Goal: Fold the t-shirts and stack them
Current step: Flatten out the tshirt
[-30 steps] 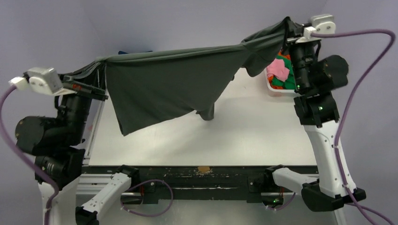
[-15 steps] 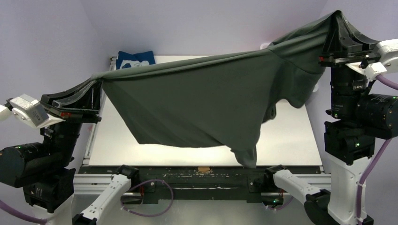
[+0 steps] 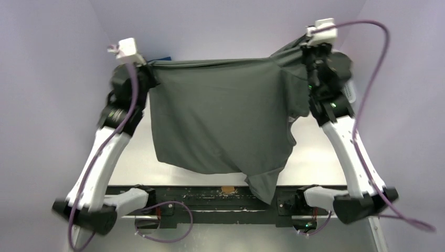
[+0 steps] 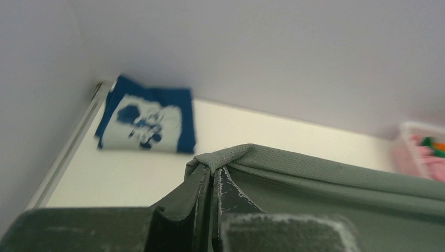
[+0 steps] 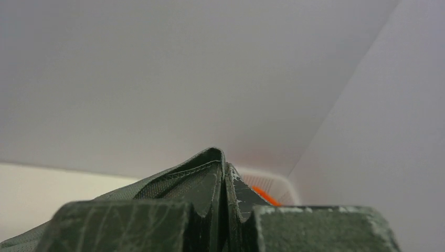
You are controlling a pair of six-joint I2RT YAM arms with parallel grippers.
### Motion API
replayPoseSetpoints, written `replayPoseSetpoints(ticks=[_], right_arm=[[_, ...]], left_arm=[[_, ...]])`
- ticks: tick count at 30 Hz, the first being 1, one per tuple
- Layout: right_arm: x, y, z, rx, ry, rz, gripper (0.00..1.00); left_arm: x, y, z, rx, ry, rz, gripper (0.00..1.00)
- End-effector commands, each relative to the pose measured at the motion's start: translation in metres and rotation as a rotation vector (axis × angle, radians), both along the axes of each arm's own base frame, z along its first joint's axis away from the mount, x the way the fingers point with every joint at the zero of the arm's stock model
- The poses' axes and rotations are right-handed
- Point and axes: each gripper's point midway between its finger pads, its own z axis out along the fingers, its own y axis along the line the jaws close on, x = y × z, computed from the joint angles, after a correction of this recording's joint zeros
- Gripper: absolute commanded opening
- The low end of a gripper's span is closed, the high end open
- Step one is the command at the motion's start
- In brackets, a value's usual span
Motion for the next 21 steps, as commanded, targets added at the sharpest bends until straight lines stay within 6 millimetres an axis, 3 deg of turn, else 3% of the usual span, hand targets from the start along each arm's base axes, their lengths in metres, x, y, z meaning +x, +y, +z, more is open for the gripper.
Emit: replayPoseSetpoints(ticks=[1, 2, 3, 4, 6, 7, 9, 11, 12, 15, 19, 21], right_arm=[[0.088, -0.013, -0.140, 0.070, 0.311, -0.138, 0.00], [0.110, -0.006, -0.175, 0.077, 0.373, -0.111, 0.00], [0.129, 0.001, -0.201, 0.079, 0.406, -0.085, 0.00], [0.147, 0.011, -0.220, 0.080, 0.428, -0.053, 0.00], [0.183, 0.027, -0.257, 0.085, 0.477, -0.008, 0.08], [0.201, 0.032, -0.272, 0.096, 0.491, -0.003, 0.16], [0.235, 0.036, -0.297, 0.103, 0.516, -0.022, 0.36], [0.258, 0.039, -0.314, 0.116, 0.558, -0.041, 0.50], [0.265, 0.039, -0.317, 0.121, 0.571, -0.051, 0.53], [0.265, 0.047, -0.318, 0.146, 0.589, -0.014, 0.82], [0.239, 0.052, -0.311, 0.185, 0.614, 0.033, 0.86], [0.221, 0.057, -0.324, 0.245, 0.680, 0.055, 0.87]], left_arm=[[0.084, 0.038, -0.136, 0.090, 0.351, 0.342, 0.00], [0.111, 0.035, -0.174, 0.102, 0.449, 0.338, 0.00], [0.126, 0.026, -0.182, 0.083, 0.481, 0.299, 0.00], [0.149, 0.018, -0.219, 0.089, 0.568, 0.266, 0.00], [0.181, 0.007, -0.248, 0.078, 0.619, 0.223, 0.00], [0.195, 0.005, -0.258, 0.076, 0.632, 0.225, 0.07], [0.218, 0.004, -0.270, 0.060, 0.652, 0.215, 0.54], [0.233, 0.003, -0.271, 0.031, 0.659, 0.197, 0.87], [0.238, 0.004, -0.268, 0.020, 0.657, 0.194, 0.98], [0.241, 0.002, -0.256, 0.013, 0.630, 0.172, 1.00], [0.229, -0.011, -0.252, -0.013, 0.646, 0.083, 1.00], [0.214, -0.024, -0.260, -0.051, 0.692, 0.018, 1.00]])
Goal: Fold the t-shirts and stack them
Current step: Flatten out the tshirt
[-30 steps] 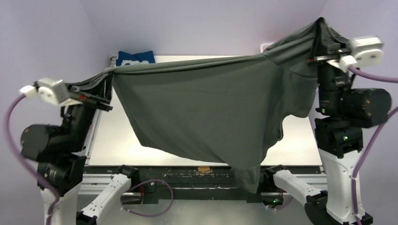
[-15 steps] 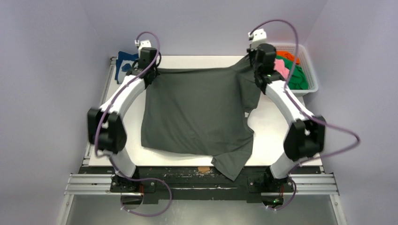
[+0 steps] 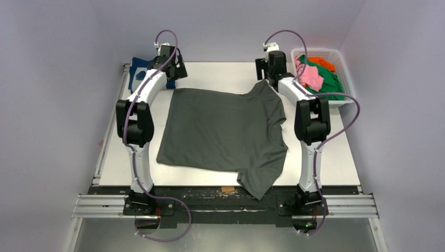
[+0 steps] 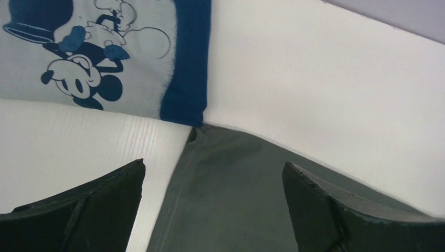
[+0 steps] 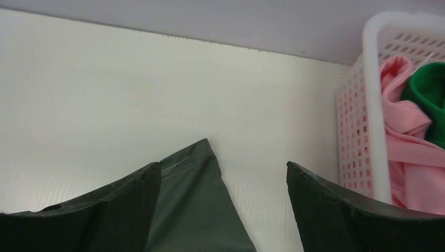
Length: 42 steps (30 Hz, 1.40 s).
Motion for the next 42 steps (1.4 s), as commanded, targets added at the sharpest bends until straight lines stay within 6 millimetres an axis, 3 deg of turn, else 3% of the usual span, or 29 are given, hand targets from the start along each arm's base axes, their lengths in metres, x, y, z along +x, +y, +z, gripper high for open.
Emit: replayPoseSetpoints(ticks=[1, 5, 9, 13, 16, 26, 32, 37, 42], right_arm=[[-0.030, 0.013, 0.058, 0.180, -0.045, -0.002, 0.87], [-0.072, 0.027, 0.021, 0.319, 0.109, 0.002, 0.94], [-0.103, 0.024, -0.013, 0.369, 0.222, -0.064, 0.98], [-0.124, 0.026, -0.052, 0.386, 0.361, -0.095, 0.99], [-0.129, 0.035, -0.078, 0.432, 0.427, -0.093, 0.99], [-0.086, 0.024, -0.104, 0.525, 0.399, -0.172, 0.99], [-0.055, 0.026, -0.116, 0.652, 0.412, -0.150, 0.99], [-0.027, 0.023, -0.126, 0.654, 0.412, -0.164, 0.99], [0.002, 0.020, -0.118, 0.660, 0.360, -0.166, 0.99]], left_arm=[[-0.025, -0.031, 0.026, -0.150, 0.000, -0.120, 1.00], [-0.068, -0.057, 0.002, -0.297, 0.099, -0.205, 1.00], [-0.100, -0.070, -0.022, -0.385, 0.186, -0.231, 1.00], [-0.108, -0.078, -0.047, -0.434, 0.239, -0.217, 1.00], [-0.100, -0.080, -0.061, -0.453, 0.248, -0.200, 1.00], [-0.052, -0.081, -0.099, -0.495, 0.281, -0.082, 1.00], [-0.028, -0.082, -0.106, -0.569, 0.300, -0.032, 1.00], [-0.009, -0.082, -0.108, -0.622, 0.294, -0.002, 1.00], [0.014, -0.083, -0.108, -0.655, 0.274, 0.000, 1.00]])
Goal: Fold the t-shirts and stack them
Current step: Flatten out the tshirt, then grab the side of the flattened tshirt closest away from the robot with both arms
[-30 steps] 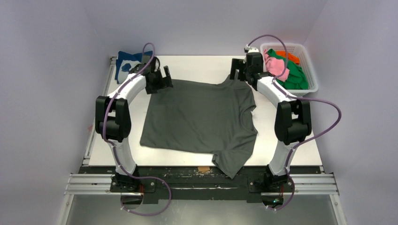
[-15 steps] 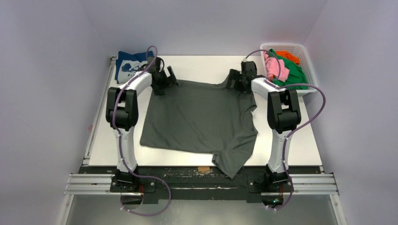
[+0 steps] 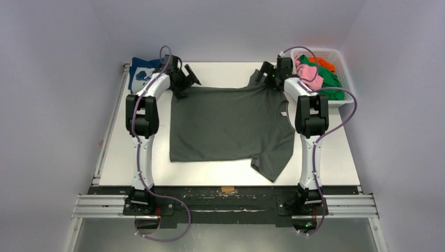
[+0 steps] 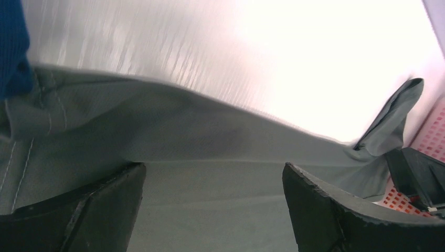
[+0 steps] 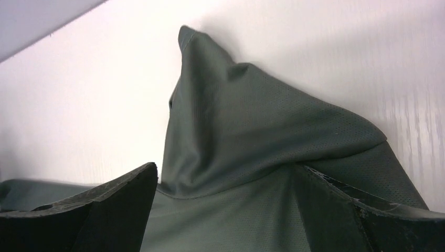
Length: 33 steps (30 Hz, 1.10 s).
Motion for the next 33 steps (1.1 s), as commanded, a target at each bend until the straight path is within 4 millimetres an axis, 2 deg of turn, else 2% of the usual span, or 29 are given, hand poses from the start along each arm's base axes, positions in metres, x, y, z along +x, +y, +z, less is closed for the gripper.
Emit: replayPoseSetpoints(ticks=[1, 3, 6, 10, 13, 16, 18, 19, 20, 25, 27, 31, 33], right_arm=[[0.004, -0.002, -0.023, 0.003, 0.059, -0.015, 0.99], [0.010, 0.000, -0.014, 0.005, 0.037, -0.001, 0.99], [0.015, 0.003, 0.008, 0.001, -0.006, 0.028, 0.99], [0.009, 0.000, 0.051, -0.051, -0.080, 0.063, 0.99], [-0.009, 0.005, 0.078, -0.095, -0.123, 0.112, 0.99], [-0.034, 0.005, 0.090, -0.146, -0.136, 0.121, 0.99], [-0.050, 0.002, 0.092, -0.166, -0.139, 0.107, 0.99], [-0.057, 0.000, 0.091, -0.173, -0.137, 0.101, 0.99], [-0.065, -0.002, 0.091, -0.175, -0.141, 0.098, 0.99], [-0.101, -0.002, 0.082, -0.145, -0.136, 0.093, 0.99], [-0.111, 0.001, 0.081, -0.123, -0.135, 0.107, 0.99], [-0.122, 0.001, 0.080, -0.117, -0.118, 0.112, 0.99], [-0.124, 0.000, 0.083, -0.116, -0.123, 0.109, 0.99]], left_arm=[[0.016, 0.002, -0.013, -0.032, 0.019, 0.029, 1.00], [0.025, 0.002, -0.012, -0.034, 0.003, 0.031, 1.00], [0.036, 0.004, 0.000, -0.048, -0.028, 0.030, 1.00], [0.035, 0.007, 0.040, -0.028, -0.113, 0.014, 1.00], [0.018, 0.014, 0.077, 0.010, -0.181, 0.003, 1.00], [-0.018, 0.023, 0.094, 0.053, -0.194, 0.001, 1.00], [-0.049, 0.030, 0.101, 0.077, -0.190, 0.013, 1.00], [-0.069, 0.034, 0.097, 0.091, -0.171, 0.022, 1.00], [-0.088, 0.036, 0.108, 0.100, -0.182, 0.032, 1.00], [-0.184, 0.046, 0.075, 0.179, -0.059, 0.063, 1.00], [-0.222, 0.047, 0.052, 0.175, 0.019, 0.062, 1.00], [-0.268, 0.048, 0.021, 0.157, 0.114, 0.059, 1.00], [-0.286, 0.048, 0.010, 0.155, 0.164, 0.058, 0.96]])
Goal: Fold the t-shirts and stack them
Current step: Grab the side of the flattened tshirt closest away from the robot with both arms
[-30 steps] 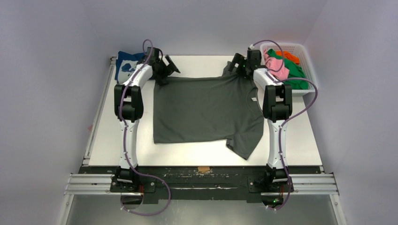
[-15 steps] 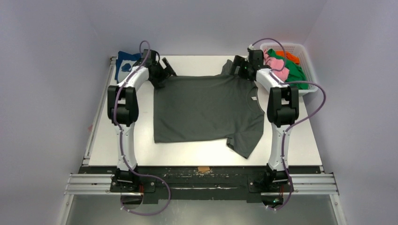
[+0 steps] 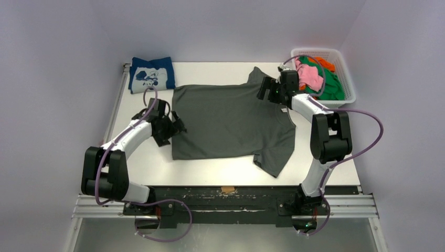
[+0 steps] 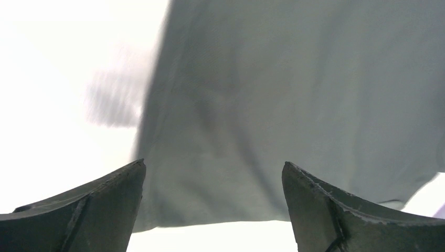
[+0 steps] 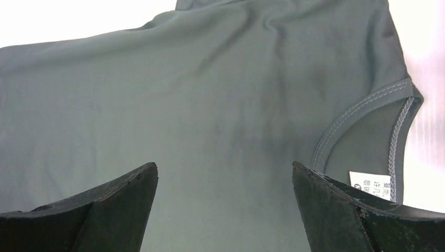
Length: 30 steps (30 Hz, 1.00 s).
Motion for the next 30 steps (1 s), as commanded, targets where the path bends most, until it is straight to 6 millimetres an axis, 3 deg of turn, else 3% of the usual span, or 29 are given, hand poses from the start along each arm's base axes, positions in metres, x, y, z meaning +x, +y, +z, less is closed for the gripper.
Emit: replayPoseSetpoints(ticks=[1, 12, 16, 20, 25, 28, 30], right_arm=[[0.003, 0.001, 0.034, 0.024, -0.088, -0.001, 0.98], [-0.022, -0.002, 0.041, 0.014, -0.057, -0.004, 0.96], [-0.028, -0.008, 0.046, -0.006, -0.067, -0.020, 0.96], [-0.034, -0.009, 0.050, -0.009, -0.072, -0.013, 0.96], [-0.044, -0.020, 0.049, -0.061, -0.056, -0.038, 0.95], [-0.051, -0.029, 0.051, -0.099, -0.054, -0.065, 0.95], [-0.057, -0.033, 0.052, -0.118, -0.044, -0.073, 0.95]], left_arm=[[-0.040, 0.005, -0.025, 0.004, 0.114, 0.035, 0.93], [-0.103, 0.012, -0.053, 0.032, 0.219, 0.069, 0.62], [-0.102, 0.014, -0.061, 0.049, 0.221, 0.056, 0.53], [-0.100, 0.015, -0.063, 0.069, 0.255, 0.035, 0.30], [-0.106, 0.014, -0.064, 0.068, 0.280, 0.021, 0.25], [-0.103, 0.013, -0.063, 0.069, 0.280, 0.006, 0.00], [-0.101, 0.015, -0.060, 0.083, 0.282, 0.001, 0.00]])
